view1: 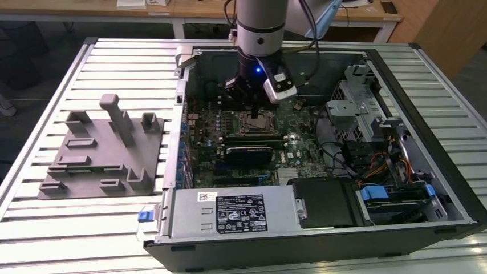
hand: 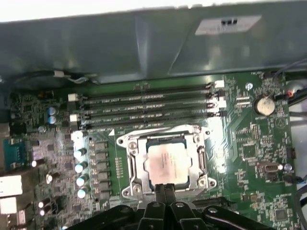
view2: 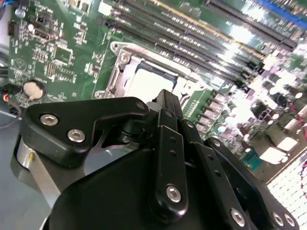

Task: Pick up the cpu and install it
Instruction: 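Install the second cpu locking lever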

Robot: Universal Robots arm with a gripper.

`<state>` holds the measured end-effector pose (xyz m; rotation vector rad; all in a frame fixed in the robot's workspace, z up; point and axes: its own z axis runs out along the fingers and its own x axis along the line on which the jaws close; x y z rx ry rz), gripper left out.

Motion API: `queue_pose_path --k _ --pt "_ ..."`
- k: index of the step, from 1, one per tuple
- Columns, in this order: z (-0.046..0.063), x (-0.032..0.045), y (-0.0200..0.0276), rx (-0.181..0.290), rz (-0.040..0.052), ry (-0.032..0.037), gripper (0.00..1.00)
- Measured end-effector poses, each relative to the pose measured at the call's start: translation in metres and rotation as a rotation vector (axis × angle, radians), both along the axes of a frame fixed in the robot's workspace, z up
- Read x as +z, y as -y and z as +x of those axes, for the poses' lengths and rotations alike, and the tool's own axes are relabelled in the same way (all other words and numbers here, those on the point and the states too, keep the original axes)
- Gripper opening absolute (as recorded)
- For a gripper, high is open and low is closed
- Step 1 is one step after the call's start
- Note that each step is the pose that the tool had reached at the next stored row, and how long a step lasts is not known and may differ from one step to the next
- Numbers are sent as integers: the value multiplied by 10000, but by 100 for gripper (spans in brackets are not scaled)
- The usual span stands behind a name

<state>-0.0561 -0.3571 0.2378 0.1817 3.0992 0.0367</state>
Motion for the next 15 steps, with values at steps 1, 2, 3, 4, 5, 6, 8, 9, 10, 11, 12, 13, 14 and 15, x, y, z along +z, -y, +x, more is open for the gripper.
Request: queue_pose_path --k 1,2,3,4,5,6,8,9,10,11,12,13,14,15 --pt "4 -1 18 1 1 -26 11" --pt "8 -1 38 1 1 -53 11" --pt "11 -2 56 1 2 -78 11" --pt "15 -2 72 0 1 -101 11" --pt "19 -2 87 0 0 -122 11" --pt "24 -2 102 0 0 -139 11" --pt "33 -2 132 1 1 -175 11" --pt "38 -2 146 0 1 -191 11" --pt "43 -2 161 0 1 -209 11" --pt "48 -3 174 0 2 -225 11" --pt "53 -3 186 -1 2 -240 11" --pt "58 -2 198 -2 2 -255 11" --pt "63 -2 208 -3 2 -270 11" --pt "68 -3 219 -3 4 -288 11"
